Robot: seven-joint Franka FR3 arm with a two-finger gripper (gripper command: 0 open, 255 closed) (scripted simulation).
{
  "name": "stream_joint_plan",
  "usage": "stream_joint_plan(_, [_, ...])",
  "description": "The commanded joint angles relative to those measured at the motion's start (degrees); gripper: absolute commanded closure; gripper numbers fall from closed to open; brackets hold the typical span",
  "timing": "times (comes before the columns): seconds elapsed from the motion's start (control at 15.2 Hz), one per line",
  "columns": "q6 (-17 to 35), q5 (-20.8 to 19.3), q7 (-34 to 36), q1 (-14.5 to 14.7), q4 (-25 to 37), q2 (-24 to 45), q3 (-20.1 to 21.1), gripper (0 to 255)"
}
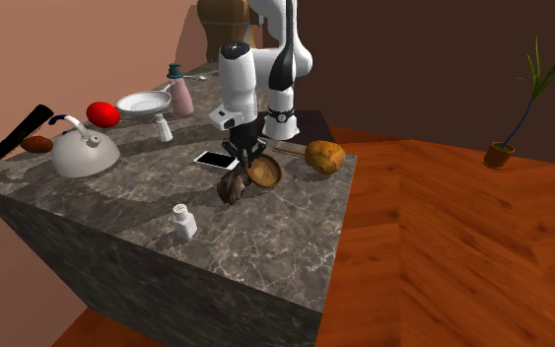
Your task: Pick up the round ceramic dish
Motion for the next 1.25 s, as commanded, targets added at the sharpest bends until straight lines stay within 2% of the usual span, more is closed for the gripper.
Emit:
stream_joint_plan(0.0, [0.0, 0.0, 0.0, 0.0, 0.0, 0.0, 0.0, 255])
stream_joint_plan(1.06, [-11.7, -1.1, 0.7, 0.1, 5.2, -6.6, 0.2, 255])
stream_joint_plan(1.19, [-11.8, -1.1, 0.7, 0.1, 5.3, -6.7, 0.2, 255])
